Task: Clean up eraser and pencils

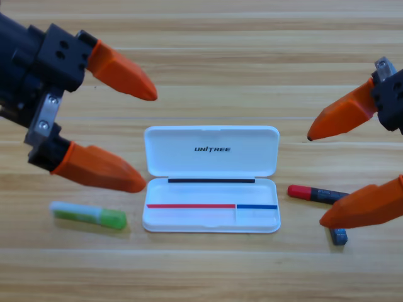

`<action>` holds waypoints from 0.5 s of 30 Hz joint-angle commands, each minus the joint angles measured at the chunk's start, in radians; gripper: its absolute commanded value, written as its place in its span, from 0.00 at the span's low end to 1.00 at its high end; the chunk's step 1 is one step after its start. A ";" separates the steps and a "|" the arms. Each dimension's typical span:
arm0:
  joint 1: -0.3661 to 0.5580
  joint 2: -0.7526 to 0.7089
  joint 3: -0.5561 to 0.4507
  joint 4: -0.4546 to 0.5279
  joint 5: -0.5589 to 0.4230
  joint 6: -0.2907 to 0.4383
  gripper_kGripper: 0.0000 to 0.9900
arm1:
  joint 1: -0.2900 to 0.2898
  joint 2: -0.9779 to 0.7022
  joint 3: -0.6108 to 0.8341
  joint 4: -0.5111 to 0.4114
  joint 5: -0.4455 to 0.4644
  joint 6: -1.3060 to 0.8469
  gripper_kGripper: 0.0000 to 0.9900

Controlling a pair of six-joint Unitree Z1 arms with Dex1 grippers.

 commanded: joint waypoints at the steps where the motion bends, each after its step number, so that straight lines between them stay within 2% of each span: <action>1: -0.019 0.011 0.022 0.014 0.005 -0.002 0.99 | 0.032 0.041 0.023 0.015 0.003 0.010 0.98; 9: -0.019 0.009 0.024 0.023 0.023 -0.009 0.99 | 0.032 0.019 0.034 0.013 0.003 0.030 0.98; 12: -0.019 0.000 0.019 0.038 0.078 0.039 0.99 | 0.032 0.009 0.029 0.015 -0.011 0.072 0.98; 15: -0.019 -0.021 0.017 0.052 0.172 0.096 0.99 | 0.018 -0.001 0.023 0.015 -0.074 0.159 0.98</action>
